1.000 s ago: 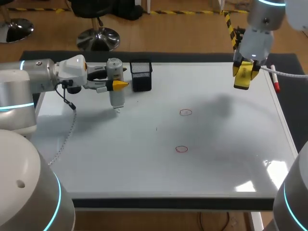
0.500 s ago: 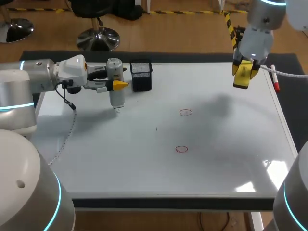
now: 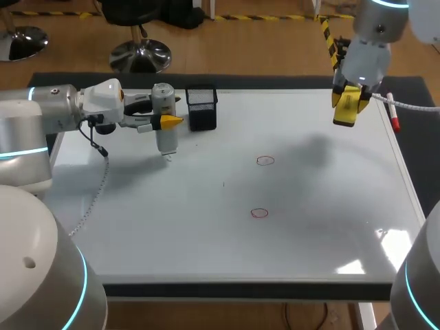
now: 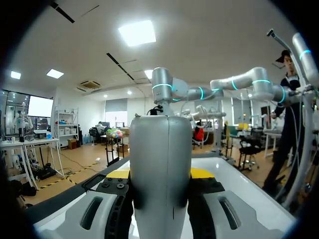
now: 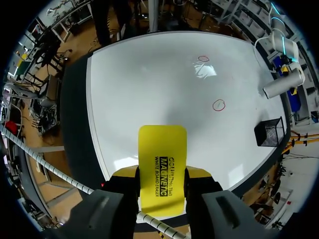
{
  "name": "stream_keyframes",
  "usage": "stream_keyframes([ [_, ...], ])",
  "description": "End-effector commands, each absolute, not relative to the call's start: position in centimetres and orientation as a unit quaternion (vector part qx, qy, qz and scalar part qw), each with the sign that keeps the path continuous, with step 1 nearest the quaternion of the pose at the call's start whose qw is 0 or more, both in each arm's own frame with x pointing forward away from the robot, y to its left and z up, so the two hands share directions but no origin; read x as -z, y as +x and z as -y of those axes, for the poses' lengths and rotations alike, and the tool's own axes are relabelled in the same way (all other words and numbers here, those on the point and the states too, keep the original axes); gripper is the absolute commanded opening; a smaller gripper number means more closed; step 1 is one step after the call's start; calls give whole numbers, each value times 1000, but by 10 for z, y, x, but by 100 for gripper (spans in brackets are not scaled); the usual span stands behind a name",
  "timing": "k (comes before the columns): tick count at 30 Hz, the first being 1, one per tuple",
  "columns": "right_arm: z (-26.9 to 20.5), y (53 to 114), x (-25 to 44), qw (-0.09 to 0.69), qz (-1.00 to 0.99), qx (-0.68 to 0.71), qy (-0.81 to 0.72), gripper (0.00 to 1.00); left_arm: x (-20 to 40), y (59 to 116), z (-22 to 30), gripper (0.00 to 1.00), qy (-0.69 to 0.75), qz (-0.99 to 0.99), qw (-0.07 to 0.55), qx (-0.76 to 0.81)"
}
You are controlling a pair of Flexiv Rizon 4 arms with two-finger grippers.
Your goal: Pick up the inspection probe, press it on each red-marked spot on the whiteboard one by one, put down the probe, pick up the eraser, and wipe off all the red marks.
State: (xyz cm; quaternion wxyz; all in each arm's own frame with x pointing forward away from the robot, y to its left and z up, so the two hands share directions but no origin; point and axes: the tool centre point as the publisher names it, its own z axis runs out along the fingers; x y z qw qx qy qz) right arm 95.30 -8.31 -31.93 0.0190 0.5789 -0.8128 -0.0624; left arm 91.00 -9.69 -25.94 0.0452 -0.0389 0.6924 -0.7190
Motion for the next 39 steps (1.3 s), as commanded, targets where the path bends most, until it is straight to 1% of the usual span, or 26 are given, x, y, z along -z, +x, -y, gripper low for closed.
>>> stream_keyframes([
  [1, 84, 953, 318, 19, 812, 61, 580, 0, 261, 912, 97, 0, -31, -687, 43, 725],
  [7, 84, 953, 318, 19, 812, 61, 580, 0, 259, 914, 113, 0, -14, -673, 35, 739],
  [23, 84, 953, 318, 19, 812, 61, 580, 0, 258, 920, 173, 0, 28, -646, -15, 763],
  [39, 84, 953, 318, 19, 812, 61, 580, 0, 249, 919, 236, 0, 86, -641, -76, 759],
])
